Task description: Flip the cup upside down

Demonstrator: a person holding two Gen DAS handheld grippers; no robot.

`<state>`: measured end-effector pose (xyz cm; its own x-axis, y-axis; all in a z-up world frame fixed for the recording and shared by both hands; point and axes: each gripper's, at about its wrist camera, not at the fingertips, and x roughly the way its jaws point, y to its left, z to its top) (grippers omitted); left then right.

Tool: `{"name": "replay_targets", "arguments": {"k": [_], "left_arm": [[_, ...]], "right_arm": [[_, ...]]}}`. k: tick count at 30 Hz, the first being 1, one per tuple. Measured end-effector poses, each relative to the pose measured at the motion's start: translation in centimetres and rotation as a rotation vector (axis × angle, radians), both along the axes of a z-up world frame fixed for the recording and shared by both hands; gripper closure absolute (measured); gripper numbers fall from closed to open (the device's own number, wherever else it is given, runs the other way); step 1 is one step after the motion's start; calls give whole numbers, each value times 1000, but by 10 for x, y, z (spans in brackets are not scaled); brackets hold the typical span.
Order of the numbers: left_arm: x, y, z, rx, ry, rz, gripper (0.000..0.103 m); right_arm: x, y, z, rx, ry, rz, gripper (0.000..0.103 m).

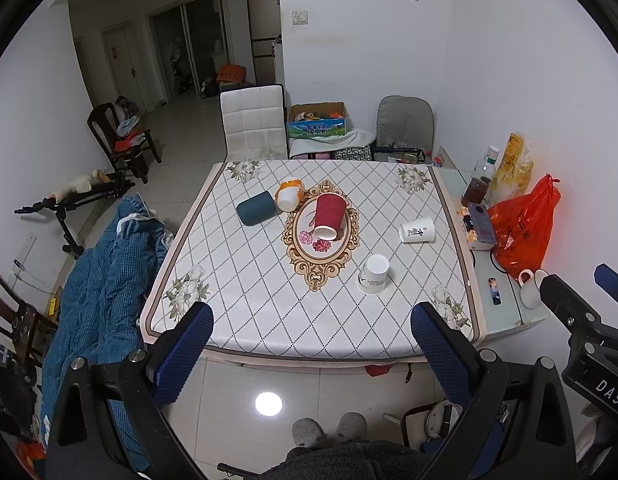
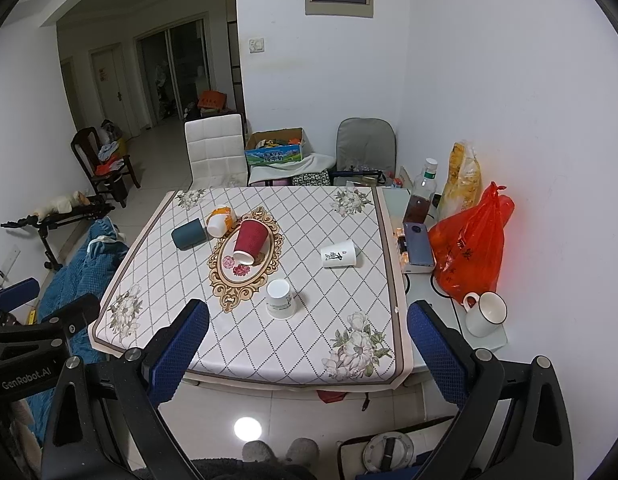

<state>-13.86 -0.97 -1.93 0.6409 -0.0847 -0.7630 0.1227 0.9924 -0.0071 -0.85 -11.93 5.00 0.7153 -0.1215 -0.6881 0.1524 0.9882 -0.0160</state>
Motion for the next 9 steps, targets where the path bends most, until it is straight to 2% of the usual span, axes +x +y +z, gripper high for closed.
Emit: {"name": "replay_targets", "arguments": {"k": [9], "left_arm": [[-10, 3, 0, 5, -11, 11, 2]], "right_arm": [[-3, 3, 1, 4, 8, 8, 2]]}}
